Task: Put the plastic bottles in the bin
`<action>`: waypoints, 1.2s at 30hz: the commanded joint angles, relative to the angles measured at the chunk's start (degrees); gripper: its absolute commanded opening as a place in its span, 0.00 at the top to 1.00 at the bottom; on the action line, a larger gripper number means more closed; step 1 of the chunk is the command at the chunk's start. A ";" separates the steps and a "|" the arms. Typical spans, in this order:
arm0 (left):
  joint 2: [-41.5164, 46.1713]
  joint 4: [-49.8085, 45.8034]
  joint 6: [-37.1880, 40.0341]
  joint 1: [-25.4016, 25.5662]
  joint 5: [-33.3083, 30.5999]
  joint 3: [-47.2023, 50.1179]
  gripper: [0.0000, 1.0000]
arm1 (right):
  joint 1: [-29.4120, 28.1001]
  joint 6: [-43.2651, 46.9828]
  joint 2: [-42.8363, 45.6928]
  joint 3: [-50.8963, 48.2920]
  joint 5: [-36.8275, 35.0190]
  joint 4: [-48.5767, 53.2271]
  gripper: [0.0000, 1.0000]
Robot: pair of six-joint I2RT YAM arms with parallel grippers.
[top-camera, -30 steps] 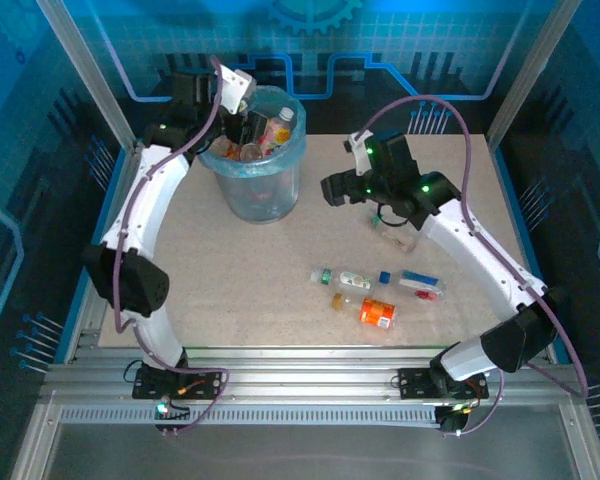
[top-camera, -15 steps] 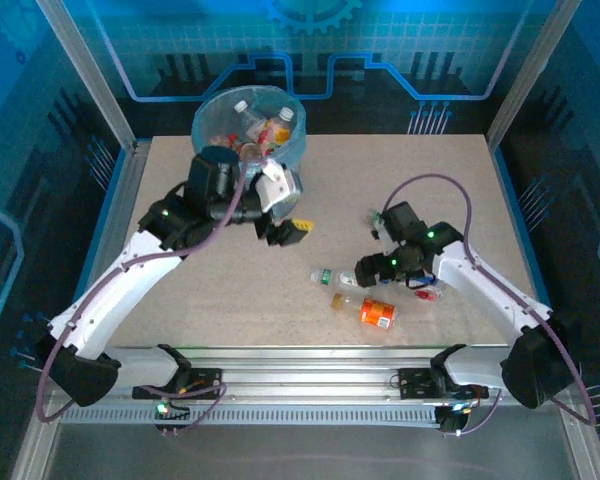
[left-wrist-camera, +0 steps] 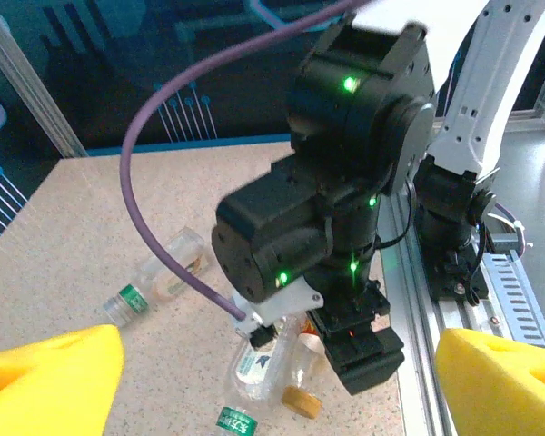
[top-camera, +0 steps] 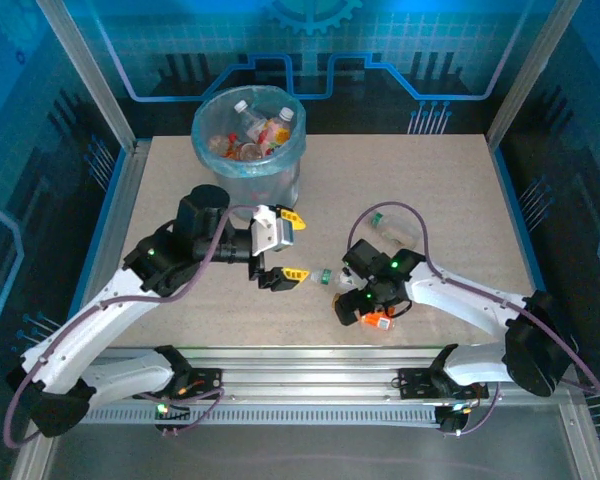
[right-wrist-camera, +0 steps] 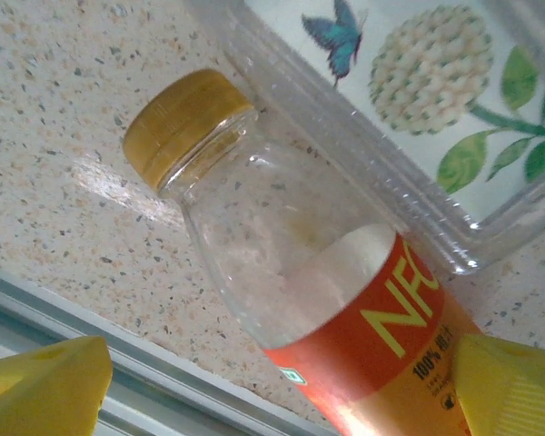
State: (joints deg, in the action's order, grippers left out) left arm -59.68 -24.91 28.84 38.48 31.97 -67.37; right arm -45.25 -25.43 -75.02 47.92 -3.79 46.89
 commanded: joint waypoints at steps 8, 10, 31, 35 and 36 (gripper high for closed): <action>2.42 1.89 -2.21 0.80 0.12 2.95 0.11 | -3.44 -5.42 -2.80 -4.15 -4.09 -2.04 0.03; 2.54 1.76 -2.21 0.83 -0.22 2.95 0.11 | -3.52 -5.51 -3.20 -4.52 -4.11 -2.62 0.04; 2.91 8.38 -16.16 0.81 -25.75 -0.44 0.13 | -6.26 -3.60 2.31 -4.57 -0.32 -1.85 0.42; 2.43 6.99 -19.95 0.81 -27.46 -2.80 0.14 | -6.75 -2.84 6.79 -3.43 1.60 -2.14 0.46; 2.10 6.37 -21.11 0.87 -27.40 -3.60 0.14 | -6.77 -2.62 8.17 -2.92 1.93 -2.32 0.46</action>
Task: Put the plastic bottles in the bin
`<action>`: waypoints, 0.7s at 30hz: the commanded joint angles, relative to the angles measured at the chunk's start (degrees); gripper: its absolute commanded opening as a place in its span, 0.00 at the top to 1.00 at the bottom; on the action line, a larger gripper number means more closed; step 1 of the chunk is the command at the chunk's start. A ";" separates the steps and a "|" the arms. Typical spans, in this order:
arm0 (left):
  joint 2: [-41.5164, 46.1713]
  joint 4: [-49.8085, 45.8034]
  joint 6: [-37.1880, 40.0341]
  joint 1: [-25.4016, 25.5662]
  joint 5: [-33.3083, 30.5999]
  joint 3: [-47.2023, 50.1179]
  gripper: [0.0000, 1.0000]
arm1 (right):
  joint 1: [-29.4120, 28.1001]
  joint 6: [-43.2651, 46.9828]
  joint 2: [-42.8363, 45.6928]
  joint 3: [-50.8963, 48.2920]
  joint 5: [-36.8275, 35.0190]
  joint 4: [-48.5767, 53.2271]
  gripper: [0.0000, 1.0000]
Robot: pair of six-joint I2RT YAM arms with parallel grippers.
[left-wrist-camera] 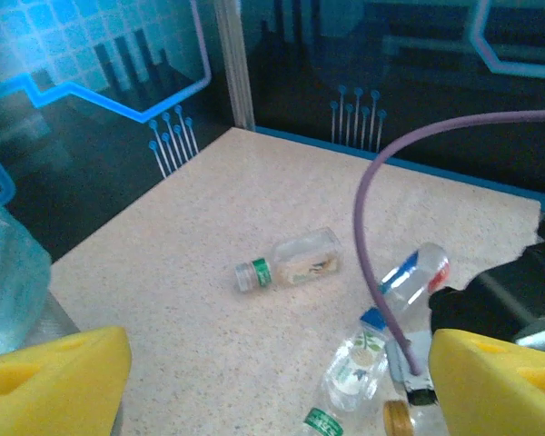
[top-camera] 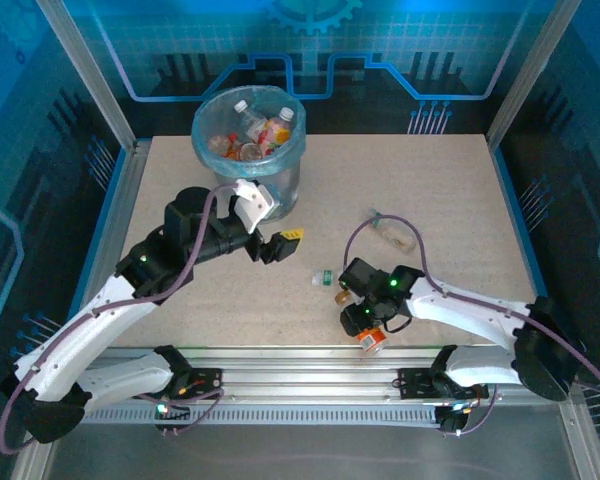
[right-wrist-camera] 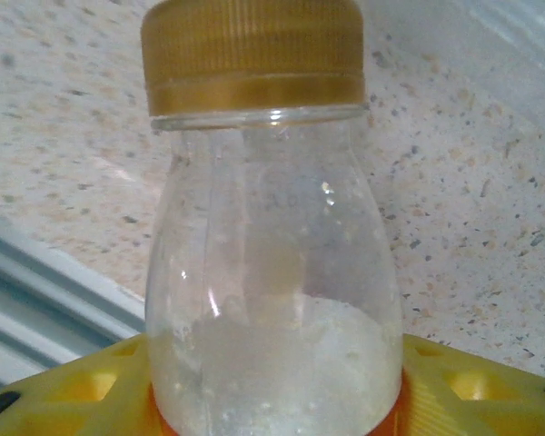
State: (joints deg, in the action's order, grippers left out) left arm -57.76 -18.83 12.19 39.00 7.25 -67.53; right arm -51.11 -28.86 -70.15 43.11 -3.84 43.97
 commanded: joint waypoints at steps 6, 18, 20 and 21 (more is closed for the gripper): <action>-3.85 -3.71 -13.20 0.30 -2.55 -8.55 0.17 | -0.33 3.53 10.92 6.10 0.70 -1.01 0.48; -17.16 -9.71 -29.60 0.30 4.82 -18.82 0.23 | 7.67 13.31 17.81 17.76 0.49 -10.61 0.51; -18.96 -9.81 -30.66 0.29 8.62 -19.94 0.23 | 8.33 14.17 18.29 18.81 1.28 -12.75 0.51; -19.50 -9.51 -31.25 0.30 10.29 -20.17 0.23 | 8.44 14.47 18.46 19.21 1.55 -13.54 0.51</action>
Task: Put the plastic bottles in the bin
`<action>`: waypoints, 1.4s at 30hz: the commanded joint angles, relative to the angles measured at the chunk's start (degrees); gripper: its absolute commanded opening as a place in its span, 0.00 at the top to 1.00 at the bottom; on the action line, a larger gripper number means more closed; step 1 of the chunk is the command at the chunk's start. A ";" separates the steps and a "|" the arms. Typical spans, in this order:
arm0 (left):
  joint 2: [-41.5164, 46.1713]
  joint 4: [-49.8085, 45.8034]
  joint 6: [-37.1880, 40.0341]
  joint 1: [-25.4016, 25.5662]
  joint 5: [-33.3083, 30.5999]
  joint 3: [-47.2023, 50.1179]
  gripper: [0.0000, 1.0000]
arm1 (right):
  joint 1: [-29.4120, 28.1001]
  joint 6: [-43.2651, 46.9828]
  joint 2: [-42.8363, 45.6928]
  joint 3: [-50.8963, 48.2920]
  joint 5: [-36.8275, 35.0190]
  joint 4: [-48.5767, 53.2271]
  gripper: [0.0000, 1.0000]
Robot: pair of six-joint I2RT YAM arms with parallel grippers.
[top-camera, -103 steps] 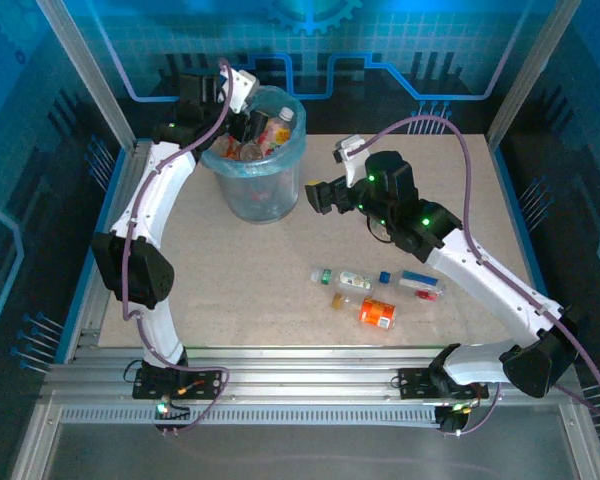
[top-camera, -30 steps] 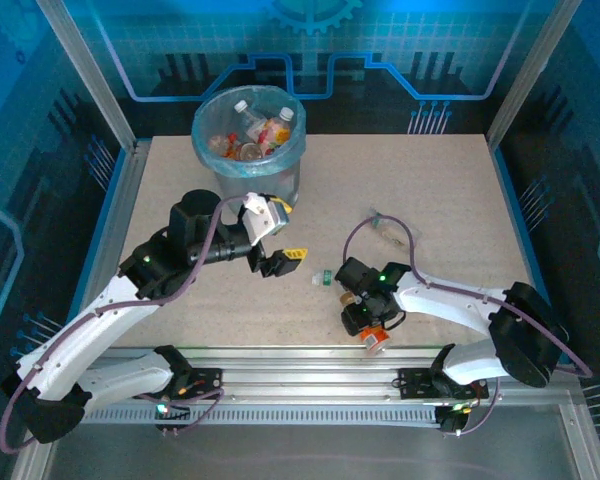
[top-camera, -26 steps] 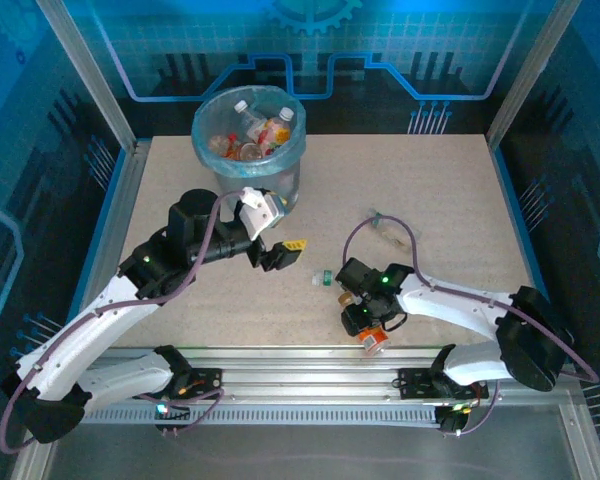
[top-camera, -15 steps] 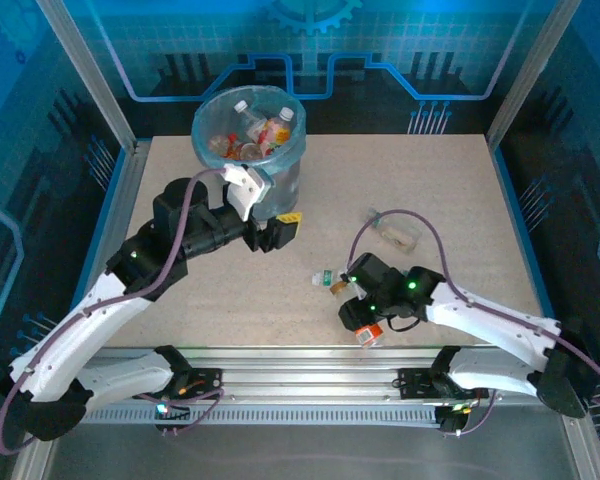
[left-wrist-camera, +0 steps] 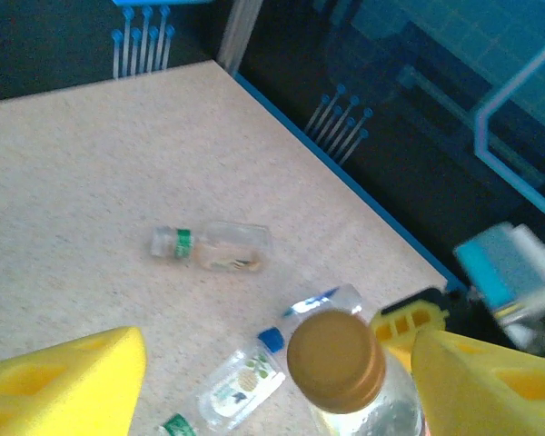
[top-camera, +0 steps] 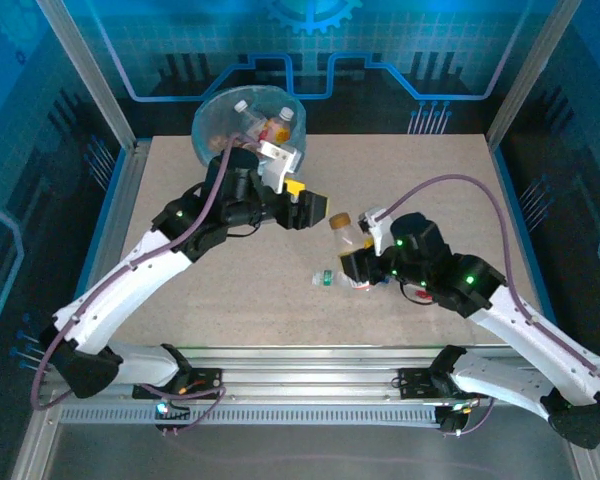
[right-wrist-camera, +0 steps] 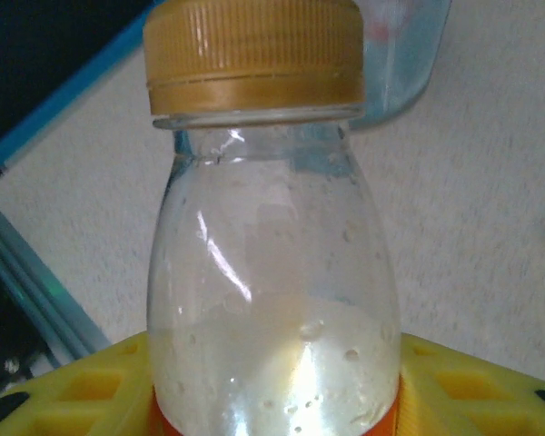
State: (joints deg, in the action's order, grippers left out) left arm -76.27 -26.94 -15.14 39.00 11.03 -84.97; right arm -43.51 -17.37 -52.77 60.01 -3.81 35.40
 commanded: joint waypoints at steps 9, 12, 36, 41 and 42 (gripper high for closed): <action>-3.80 1.50 -8.40 0.30 15.07 -2.66 0.32 | 1.13 3.35 1.01 3.71 4.15 -8.94 0.52; -4.05 1.36 -8.42 0.36 15.97 -2.59 0.33 | 1.06 3.22 0.92 3.45 4.72 -8.85 0.52; -0.55 4.16 -5.71 -2.49 7.42 -3.51 1.00 | 1.58 4.14 -2.25 6.90 -0.35 -8.92 0.05; 1.34 5.11 -4.31 -8.97 1.80 -6.03 1.00 | 1.96 6.63 -2.97 9.25 -4.59 -10.02 0.01; 1.39 5.02 -3.18 -10.36 0.50 -6.82 1.00 | 1.99 7.08 -3.35 9.75 -5.01 -10.16 0.01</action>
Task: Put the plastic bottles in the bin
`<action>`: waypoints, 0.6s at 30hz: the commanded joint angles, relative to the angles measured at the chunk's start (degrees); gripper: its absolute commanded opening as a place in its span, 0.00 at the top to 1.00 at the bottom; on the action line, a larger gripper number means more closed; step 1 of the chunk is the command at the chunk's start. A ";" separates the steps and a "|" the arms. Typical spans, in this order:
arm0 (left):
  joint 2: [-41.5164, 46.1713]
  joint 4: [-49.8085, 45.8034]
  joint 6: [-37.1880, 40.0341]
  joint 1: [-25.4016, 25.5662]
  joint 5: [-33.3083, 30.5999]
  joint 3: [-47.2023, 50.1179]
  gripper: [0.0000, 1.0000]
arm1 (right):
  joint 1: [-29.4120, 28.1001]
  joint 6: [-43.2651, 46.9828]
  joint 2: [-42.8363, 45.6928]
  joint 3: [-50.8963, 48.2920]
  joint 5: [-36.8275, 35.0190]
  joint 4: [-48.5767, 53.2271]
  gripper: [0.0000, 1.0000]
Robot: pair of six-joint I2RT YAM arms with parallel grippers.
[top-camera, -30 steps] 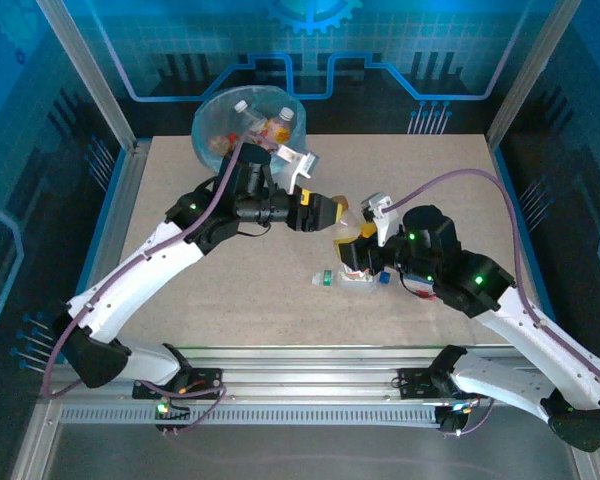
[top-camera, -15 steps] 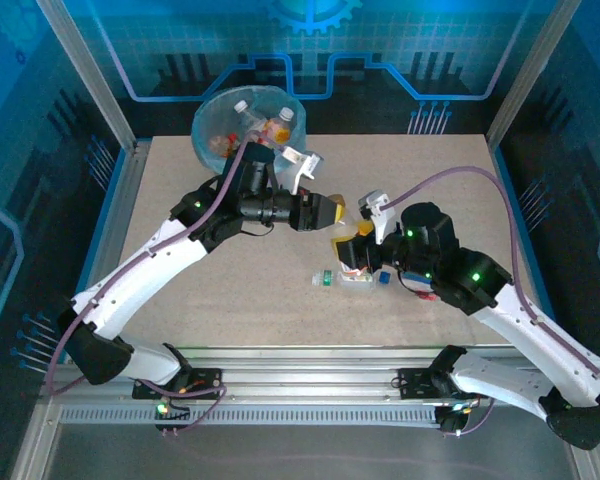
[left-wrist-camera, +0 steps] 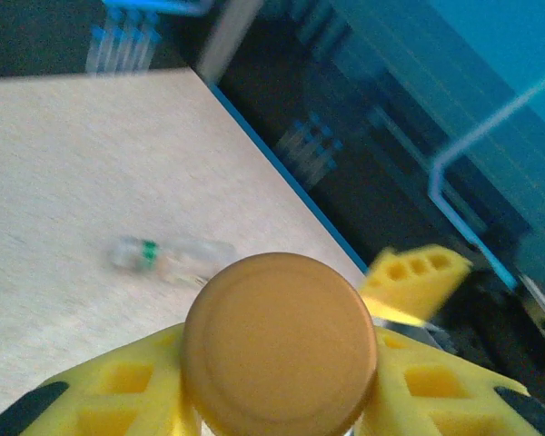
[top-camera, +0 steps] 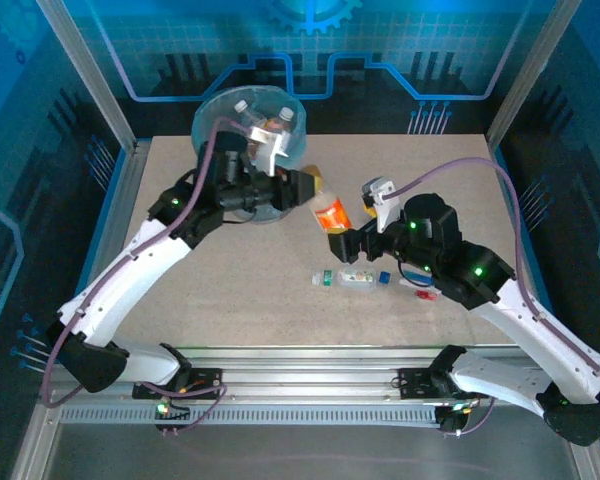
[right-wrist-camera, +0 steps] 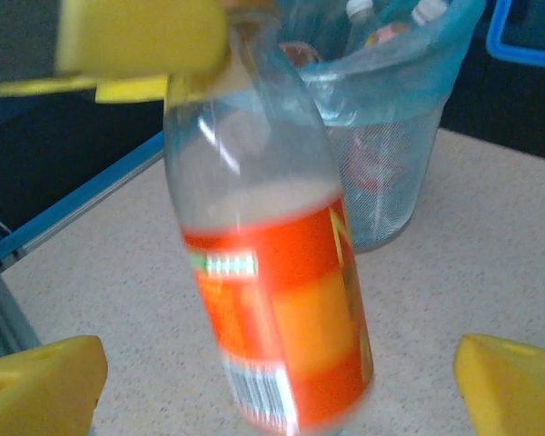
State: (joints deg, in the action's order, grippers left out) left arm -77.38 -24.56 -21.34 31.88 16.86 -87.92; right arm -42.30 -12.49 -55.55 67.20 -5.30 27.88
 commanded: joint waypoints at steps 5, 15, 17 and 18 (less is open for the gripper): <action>0.92 2.56 11.39 -9.78 -17.22 -9.94 1.00 | 1.08 4.13 -3.70 5.66 -4.34 -2.33 0.00; -14.28 4.95 35.42 -14.47 -34.16 -23.30 1.00 | 1.45 4.05 -7.01 7.89 -3.46 -1.15 0.01; -18.24 4.09 37.37 -15.27 -34.43 -26.40 1.00 | 1.44 3.79 -7.03 8.23 -3.56 -0.40 0.01; -19.82 3.85 38.44 -15.43 -34.77 -27.40 1.00 | 1.48 3.68 -6.96 8.28 -3.62 -0.10 0.01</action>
State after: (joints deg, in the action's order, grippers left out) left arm -93.17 -20.01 10.02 17.45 -13.61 -112.73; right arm -41.54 -8.93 -62.72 73.03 -8.51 27.27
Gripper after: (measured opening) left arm 0.388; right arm 0.994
